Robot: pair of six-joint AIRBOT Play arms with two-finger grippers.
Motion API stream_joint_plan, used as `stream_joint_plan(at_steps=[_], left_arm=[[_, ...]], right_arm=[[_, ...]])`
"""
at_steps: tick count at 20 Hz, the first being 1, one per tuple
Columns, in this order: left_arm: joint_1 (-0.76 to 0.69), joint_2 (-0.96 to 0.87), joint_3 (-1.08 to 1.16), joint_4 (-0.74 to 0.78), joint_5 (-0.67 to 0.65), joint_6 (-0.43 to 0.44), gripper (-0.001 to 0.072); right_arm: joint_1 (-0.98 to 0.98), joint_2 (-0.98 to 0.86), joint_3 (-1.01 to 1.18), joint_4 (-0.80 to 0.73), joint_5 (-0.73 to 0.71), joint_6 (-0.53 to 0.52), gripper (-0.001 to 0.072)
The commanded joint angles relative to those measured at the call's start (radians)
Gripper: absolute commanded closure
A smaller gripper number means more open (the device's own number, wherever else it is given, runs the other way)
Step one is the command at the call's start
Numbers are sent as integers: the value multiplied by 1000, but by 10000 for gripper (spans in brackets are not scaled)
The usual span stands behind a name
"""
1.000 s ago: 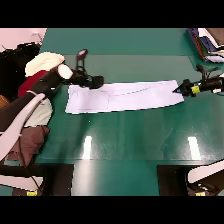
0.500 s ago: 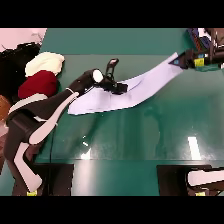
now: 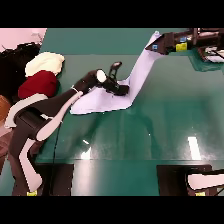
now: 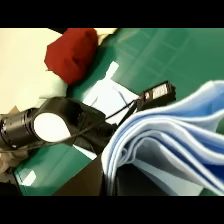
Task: Fold the shirts.
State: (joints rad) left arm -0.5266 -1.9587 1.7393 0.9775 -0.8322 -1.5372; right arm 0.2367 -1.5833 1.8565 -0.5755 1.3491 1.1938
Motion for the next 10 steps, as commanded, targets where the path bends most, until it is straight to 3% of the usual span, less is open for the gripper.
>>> stream_joint_plan(at_steps=[1,7,8,9,10], left_arm=[[102,80,33,73,-84,0,686],[432,389,45,229,-214,28,684],[483,434,45,231,-235,29,685],[524,469,45,231,-251,29,685],[560,497,45,231,-266,29,685]], right_arm=[[80,0,9,1,-51,-8,697],[373,-100,10,10,-253,-31,696],[442,-131,10,9,-306,-72,691],[500,-161,17,7,-352,-124,601],[547,-195,40,6,-378,-163,388]])
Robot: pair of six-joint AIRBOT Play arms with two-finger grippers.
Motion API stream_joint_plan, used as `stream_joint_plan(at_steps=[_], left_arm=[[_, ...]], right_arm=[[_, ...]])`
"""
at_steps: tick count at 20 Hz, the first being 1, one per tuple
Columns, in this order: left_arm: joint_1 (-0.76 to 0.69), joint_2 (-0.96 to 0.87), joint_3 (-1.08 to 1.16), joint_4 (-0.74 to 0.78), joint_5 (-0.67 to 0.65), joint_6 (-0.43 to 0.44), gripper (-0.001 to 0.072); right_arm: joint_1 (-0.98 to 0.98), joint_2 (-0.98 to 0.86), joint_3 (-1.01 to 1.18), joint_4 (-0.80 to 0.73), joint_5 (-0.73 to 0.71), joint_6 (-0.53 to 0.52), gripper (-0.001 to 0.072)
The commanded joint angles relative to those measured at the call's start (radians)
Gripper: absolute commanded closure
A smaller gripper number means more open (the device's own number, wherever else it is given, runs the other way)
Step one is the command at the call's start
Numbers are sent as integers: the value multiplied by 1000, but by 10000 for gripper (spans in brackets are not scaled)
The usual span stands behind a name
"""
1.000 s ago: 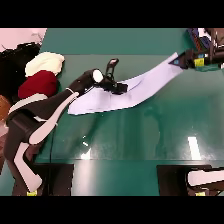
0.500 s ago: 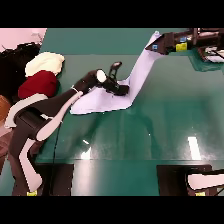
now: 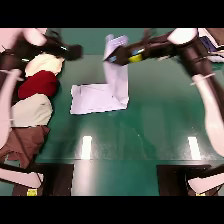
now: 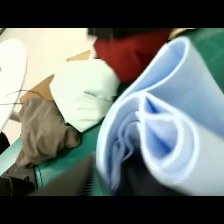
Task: Fold the shirts.
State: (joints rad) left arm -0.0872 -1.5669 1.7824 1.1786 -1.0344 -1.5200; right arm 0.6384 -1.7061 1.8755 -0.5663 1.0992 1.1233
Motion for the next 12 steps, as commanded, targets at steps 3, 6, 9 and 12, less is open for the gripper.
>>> stream_joint_plan(at_steps=[3,6,9,12], left_arm=[[189,155,2,30,-120,12,684],[196,161,1,29,-166,36,685],[194,161,1,16,-179,36,684],[193,161,1,13,-182,36,684]], right_arm=[[205,-152,142,-80,-50,-109,174],[147,-114,118,-269,62,34,179],[13,-29,-71,-352,131,100,179],[-167,40,-308,-350,119,124,179]])
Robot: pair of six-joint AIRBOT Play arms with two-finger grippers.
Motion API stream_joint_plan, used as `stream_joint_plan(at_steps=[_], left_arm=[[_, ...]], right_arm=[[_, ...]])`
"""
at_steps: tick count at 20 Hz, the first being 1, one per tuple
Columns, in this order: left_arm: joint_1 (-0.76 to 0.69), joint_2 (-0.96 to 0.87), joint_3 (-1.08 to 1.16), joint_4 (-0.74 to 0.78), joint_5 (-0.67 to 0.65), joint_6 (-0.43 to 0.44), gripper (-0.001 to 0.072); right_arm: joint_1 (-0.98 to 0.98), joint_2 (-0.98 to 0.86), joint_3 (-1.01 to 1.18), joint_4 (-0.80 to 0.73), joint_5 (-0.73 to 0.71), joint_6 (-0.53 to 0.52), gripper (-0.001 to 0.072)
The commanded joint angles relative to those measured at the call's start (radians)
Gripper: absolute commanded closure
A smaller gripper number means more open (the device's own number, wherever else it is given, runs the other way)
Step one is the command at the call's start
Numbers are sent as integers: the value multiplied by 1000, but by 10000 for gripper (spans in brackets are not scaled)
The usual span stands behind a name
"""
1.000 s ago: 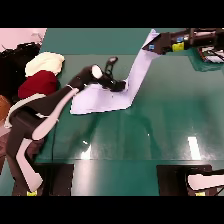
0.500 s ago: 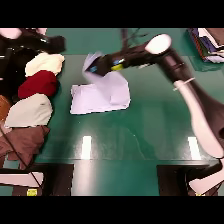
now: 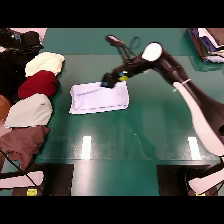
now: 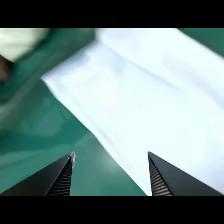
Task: Fold the shirts.
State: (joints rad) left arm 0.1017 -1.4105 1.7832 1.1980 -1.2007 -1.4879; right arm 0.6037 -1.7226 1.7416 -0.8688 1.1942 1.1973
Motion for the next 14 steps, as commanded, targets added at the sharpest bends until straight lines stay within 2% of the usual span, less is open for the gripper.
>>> stream_joint_plan(at_steps=[1,2,4,7,14], left_arm=[[5,4,0,-8,-16,4,684],[5,4,0,-8,-16,4,684],[5,4,0,-14,-13,4,684],[5,2,-2,-17,-3,4,684],[5,-5,-2,-32,-5,4,685]], right_arm=[[-188,64,-237,-47,4,79,178],[-242,66,-288,-38,-15,110,175],[-327,51,-372,44,-49,121,101],[-364,-18,-406,181,-68,117,107],[-200,-250,-154,301,-57,103,117]])
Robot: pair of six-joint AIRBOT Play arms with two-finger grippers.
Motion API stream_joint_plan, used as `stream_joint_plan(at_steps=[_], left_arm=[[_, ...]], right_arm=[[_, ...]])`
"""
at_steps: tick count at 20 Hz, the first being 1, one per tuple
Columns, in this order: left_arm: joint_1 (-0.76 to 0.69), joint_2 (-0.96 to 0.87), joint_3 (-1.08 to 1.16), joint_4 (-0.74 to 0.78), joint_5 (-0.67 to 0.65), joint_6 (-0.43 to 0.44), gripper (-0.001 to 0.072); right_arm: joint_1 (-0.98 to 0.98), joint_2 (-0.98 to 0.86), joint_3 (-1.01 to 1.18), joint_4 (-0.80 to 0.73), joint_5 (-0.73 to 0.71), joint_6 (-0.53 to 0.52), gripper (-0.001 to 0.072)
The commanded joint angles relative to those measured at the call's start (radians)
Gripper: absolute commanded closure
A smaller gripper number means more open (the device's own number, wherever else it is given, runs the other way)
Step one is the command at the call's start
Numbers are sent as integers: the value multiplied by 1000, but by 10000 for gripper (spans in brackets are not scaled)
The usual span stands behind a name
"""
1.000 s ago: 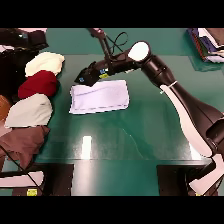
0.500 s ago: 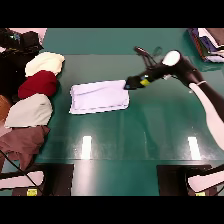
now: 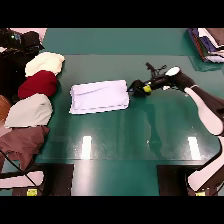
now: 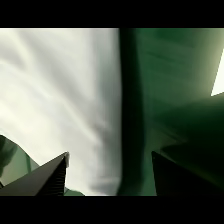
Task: Fold the shirts.
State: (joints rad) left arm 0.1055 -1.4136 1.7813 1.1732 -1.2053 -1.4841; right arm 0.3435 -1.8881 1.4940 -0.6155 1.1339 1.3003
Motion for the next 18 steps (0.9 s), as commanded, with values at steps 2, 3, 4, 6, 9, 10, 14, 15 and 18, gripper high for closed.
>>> stream_joint_plan(at_steps=[2,3,4,6,9,10,14,15,18], left_arm=[[1,-2,0,-8,-6,0,684],[1,-2,0,-8,-13,0,684],[1,-2,0,-10,-19,0,685],[1,-2,0,-20,-34,0,685],[-42,-1,0,-21,-35,1,685],[-69,-2,0,-21,-33,0,685],[-190,-1,0,-21,-28,27,685],[-216,-1,0,-21,-28,27,685],[-262,-1,0,-21,-17,26,685]], right_arm=[[118,-139,177,47,12,0,163],[143,-157,209,47,13,0,164],[166,-170,238,45,9,0,235],[193,-177,283,26,2,-1,493],[193,-160,332,-45,17,-10,697],[185,-140,335,-74,21,-10,697],[89,12,261,-254,17,32,697],[42,69,216,-296,11,48,697],[-141,248,59,-372,-19,77,697]])
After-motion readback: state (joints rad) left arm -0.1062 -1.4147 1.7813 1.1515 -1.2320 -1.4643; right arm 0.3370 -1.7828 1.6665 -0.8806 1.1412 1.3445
